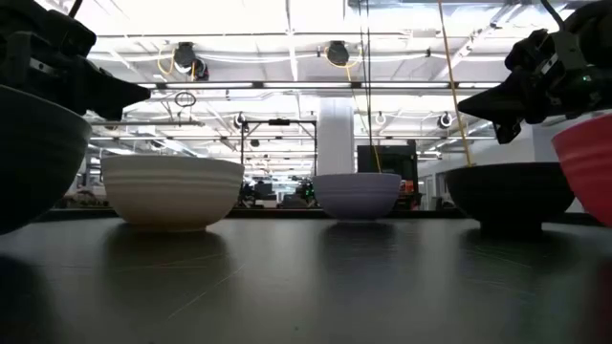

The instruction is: Nest bowls inside each other

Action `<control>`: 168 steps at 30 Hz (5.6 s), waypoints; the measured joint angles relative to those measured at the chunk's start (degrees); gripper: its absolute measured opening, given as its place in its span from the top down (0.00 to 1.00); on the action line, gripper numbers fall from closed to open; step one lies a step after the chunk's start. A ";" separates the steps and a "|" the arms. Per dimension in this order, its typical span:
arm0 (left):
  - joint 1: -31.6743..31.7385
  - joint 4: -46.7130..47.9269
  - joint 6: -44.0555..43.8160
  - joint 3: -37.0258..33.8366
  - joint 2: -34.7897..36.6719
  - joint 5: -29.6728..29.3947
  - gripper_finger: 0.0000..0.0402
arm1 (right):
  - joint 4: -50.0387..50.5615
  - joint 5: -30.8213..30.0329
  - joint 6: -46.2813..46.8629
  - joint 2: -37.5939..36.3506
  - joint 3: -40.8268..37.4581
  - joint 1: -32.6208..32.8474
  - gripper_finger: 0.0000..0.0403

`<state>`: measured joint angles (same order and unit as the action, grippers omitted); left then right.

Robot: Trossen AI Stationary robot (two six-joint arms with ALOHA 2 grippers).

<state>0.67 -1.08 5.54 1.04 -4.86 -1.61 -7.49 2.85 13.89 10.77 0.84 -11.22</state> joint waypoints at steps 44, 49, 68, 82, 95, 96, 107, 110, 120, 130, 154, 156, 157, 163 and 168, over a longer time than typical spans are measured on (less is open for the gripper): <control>0.00 0.00 0.00 0.00 0.00 0.00 0.94 | 0.00 0.00 0.00 0.01 0.02 0.01 1.00; 0.00 0.02 0.00 0.00 -0.01 0.01 0.94 | -0.02 0.00 0.00 0.00 0.02 0.00 1.00; 0.00 -6.59 -9.79 0.00 0.00 0.08 0.94 | -0.02 -0.01 0.00 0.00 0.00 0.00 1.00; -0.02 -9.53 -9.86 0.00 0.00 1.57 0.94 | -3.77 0.00 3.47 0.02 0.01 0.00 1.00; -0.02 -9.51 -7.45 0.00 0.00 1.55 0.94 | -7.36 0.37 -10.25 0.04 3.48 0.02 1.00; -0.02 -9.51 -7.32 0.00 0.00 1.56 0.94 | -7.51 0.37 -10.86 0.01 3.75 0.02 1.00; 0.00 15.48 -3.18 11.50 0.18 3.29 0.94 | -3.86 -2.86 -16.18 0.00 4.03 -0.72 1.00; 0.00 15.16 -3.24 11.63 1.18 2.67 0.94 | -1.67 -4.46 -15.12 0.04 4.04 -2.31 1.00; 0.00 14.79 -5.44 10.37 4.72 -5.79 0.94 | -0.71 -2.20 -9.72 -0.02 4.17 -8.72 1.00; 0.00 13.16 -6.49 8.99 4.72 -6.73 0.94 | 0.81 4.92 -8.44 -0.19 4.24 -11.69 1.00; 0.00 13.45 -3.91 8.72 4.72 -5.90 0.94 | 28.78 4.46 11.92 7.93 18.91 -19.90 0.41; 0.00 13.82 -3.90 8.72 4.72 -5.90 0.94 | 30.24 4.46 12.42 9.92 20.07 -20.26 0.38; 0.00 14.16 -3.89 8.72 4.72 -5.90 0.94 | 30.70 4.46 12.50 10.97 20.76 -20.35 0.37; 0.00 15.04 -4.15 8.72 4.72 -5.86 0.94 | 37.68 4.48 12.48 18.72 27.19 -20.35 0.36; 0.00 15.12 -4.12 8.72 4.72 -5.86 0.94 | 46.56 4.83 11.11 26.09 33.88 -20.33 0.37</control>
<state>0.67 14.04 1.42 9.76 -0.14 -7.46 39.07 7.69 25.00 36.86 34.72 -31.55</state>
